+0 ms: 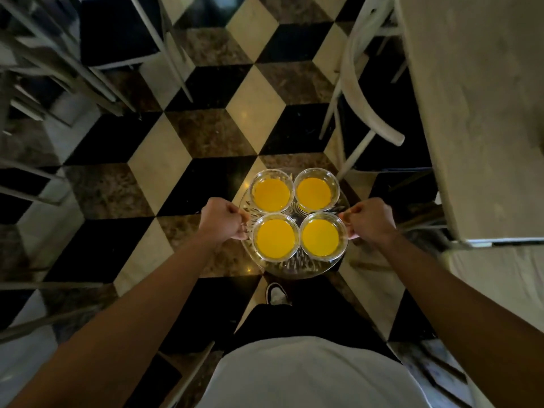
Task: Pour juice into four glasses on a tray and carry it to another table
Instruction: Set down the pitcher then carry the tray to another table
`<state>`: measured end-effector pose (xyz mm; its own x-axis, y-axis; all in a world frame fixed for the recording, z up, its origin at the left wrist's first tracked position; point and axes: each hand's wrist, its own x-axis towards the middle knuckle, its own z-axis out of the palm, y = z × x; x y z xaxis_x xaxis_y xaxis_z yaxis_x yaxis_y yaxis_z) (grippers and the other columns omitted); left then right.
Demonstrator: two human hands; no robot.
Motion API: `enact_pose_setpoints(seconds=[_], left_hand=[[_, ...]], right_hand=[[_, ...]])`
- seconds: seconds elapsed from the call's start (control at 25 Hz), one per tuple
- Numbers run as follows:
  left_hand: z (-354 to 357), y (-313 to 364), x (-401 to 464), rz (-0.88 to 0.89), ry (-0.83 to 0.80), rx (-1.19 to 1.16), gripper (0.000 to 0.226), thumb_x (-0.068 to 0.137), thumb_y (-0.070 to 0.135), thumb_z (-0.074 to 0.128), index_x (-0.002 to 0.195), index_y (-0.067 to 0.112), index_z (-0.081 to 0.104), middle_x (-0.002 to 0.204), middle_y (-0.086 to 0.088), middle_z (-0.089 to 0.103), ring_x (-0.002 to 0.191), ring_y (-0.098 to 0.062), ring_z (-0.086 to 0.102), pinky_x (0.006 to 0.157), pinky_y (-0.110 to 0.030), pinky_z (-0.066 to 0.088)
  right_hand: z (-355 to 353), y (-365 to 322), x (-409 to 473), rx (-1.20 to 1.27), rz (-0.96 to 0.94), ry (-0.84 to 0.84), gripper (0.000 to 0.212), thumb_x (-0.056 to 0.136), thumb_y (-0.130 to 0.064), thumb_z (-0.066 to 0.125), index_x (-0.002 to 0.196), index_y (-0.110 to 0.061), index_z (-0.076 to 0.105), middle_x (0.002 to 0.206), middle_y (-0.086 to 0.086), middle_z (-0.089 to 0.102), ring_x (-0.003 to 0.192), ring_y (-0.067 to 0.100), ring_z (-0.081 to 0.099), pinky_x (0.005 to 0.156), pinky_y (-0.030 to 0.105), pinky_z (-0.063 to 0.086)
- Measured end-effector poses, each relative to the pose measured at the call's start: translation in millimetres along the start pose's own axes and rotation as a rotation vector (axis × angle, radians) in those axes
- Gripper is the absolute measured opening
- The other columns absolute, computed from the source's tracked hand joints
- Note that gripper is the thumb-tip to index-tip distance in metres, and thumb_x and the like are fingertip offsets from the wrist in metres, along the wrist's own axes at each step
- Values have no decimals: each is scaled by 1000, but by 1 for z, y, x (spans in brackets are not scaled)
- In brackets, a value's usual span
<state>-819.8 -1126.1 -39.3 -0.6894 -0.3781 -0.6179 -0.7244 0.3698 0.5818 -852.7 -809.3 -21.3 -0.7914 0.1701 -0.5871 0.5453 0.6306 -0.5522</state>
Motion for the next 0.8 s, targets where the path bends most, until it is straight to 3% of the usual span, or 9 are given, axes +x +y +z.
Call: enact_pose_setpoints(seconds=[0.16,0.28,0.4,0.6,0.72,0.8], left_hand=[[-17,35,58,-18,-23,8,20,94,-13,64,82,-2,76,78,-11,78,57,-21,79,60,-39,69],[-27,65,102,-30,7,11,17,94,-11,68,82,-2,76,78,-12,78,59,-22,80,61,-41,69],[-36,100,146,-37,11,-17,18,93,-11,69,80,-2,77,78,-18,78,71,-31,81,73,-50,69],[-60,168,218,-59,22,-94,19,93,-7,73,75,-2,77,59,-16,75,60,-34,80,66,-47,69],[-71,210,261,-51,21,-123,16,93,-7,73,77,-5,76,58,-15,75,56,-32,79,59,-43,68],[-77,238,291,-44,10,-120,15,92,-6,75,77,-5,75,57,-15,74,56,-32,78,61,-47,69]], right_hand=[[3,-45,56,-66,-32,-9,26,86,-11,77,65,-26,75,52,-14,71,49,0,70,45,16,51],[-1,-84,103,-34,-47,-23,23,87,-9,77,68,-23,77,52,-12,71,47,4,71,42,12,50],[-8,-127,153,-21,-53,-38,18,87,-8,77,72,-18,79,54,-9,73,50,7,73,48,19,57],[-26,-203,228,-48,-103,-31,25,90,-5,70,69,-18,77,56,-7,73,48,2,70,40,15,50],[-40,-244,270,-30,-89,-29,28,91,-5,69,67,-16,74,66,2,77,58,13,76,56,30,64],[-49,-270,302,7,-73,-29,27,91,-3,71,67,-15,74,66,-1,77,57,13,76,54,30,64]])
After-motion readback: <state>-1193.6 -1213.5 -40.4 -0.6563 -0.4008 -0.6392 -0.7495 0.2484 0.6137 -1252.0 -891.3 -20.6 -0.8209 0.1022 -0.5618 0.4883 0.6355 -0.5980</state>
